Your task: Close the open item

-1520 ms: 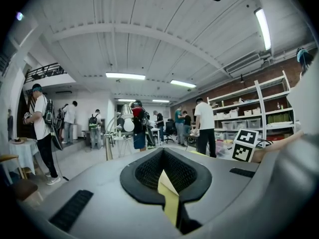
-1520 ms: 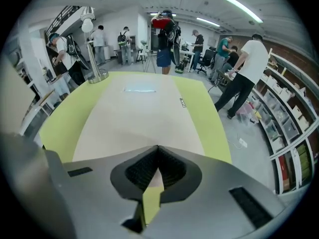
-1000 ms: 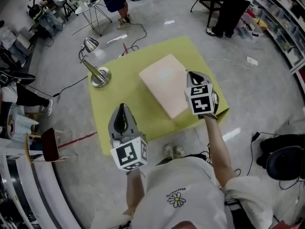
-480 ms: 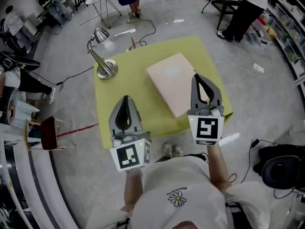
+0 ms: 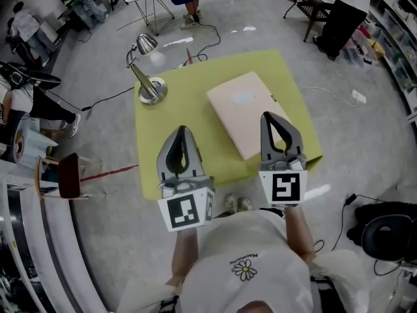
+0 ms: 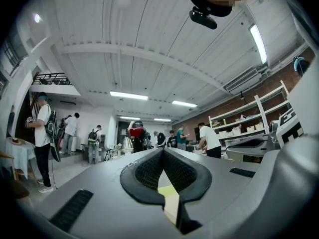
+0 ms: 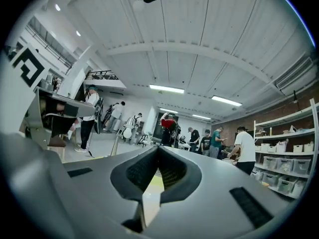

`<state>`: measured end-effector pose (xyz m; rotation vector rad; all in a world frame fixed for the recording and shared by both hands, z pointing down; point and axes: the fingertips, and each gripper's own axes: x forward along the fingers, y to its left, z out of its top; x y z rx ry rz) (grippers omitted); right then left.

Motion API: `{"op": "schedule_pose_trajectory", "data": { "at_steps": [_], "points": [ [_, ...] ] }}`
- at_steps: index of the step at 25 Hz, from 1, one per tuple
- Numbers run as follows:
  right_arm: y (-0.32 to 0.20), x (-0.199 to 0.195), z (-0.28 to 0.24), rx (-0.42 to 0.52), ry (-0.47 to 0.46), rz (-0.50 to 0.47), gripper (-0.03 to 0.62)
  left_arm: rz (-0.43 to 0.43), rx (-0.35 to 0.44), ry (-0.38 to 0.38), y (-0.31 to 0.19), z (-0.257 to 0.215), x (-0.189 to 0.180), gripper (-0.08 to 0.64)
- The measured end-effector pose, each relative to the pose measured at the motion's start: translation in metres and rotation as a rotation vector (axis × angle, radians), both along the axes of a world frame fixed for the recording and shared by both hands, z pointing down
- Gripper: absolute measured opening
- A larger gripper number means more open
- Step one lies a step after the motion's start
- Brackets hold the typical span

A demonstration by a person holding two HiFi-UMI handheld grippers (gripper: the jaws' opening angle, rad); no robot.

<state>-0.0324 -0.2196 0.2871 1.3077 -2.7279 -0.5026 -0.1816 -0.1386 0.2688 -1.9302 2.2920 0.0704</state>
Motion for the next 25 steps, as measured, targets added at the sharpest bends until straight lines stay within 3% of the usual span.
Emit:
{"op": "schedule_pose_trajectory", "data": {
  "at_steps": [25],
  "points": [
    [0.0022, 0.0028, -0.0009, -0.016, -0.019, -0.02, 0.011, 0.005, -0.007, -0.002, -0.0022, 0.0009, 0.0094, 0.014]
  ]
}}
